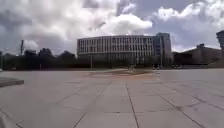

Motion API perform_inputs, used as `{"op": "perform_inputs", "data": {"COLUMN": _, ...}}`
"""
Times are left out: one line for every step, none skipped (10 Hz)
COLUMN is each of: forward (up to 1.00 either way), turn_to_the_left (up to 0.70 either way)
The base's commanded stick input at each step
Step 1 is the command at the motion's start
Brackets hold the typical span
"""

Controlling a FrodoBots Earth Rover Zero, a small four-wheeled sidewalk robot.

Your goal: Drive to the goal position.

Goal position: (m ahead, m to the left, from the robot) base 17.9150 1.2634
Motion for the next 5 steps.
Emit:
{"op": "perform_inputs", "data": {"forward": 1.0, "turn_to_the_left": 0.0}}
{"op": "perform_inputs", "data": {"forward": 1.0, "turn_to_the_left": 0.0}}
{"op": "perform_inputs", "data": {"forward": 1.0, "turn_to_the_left": 0.0}}
{"op": "perform_inputs", "data": {"forward": 1.0, "turn_to_the_left": 0.0}}
{"op": "perform_inputs", "data": {"forward": 1.0, "turn_to_the_left": 0.14}}
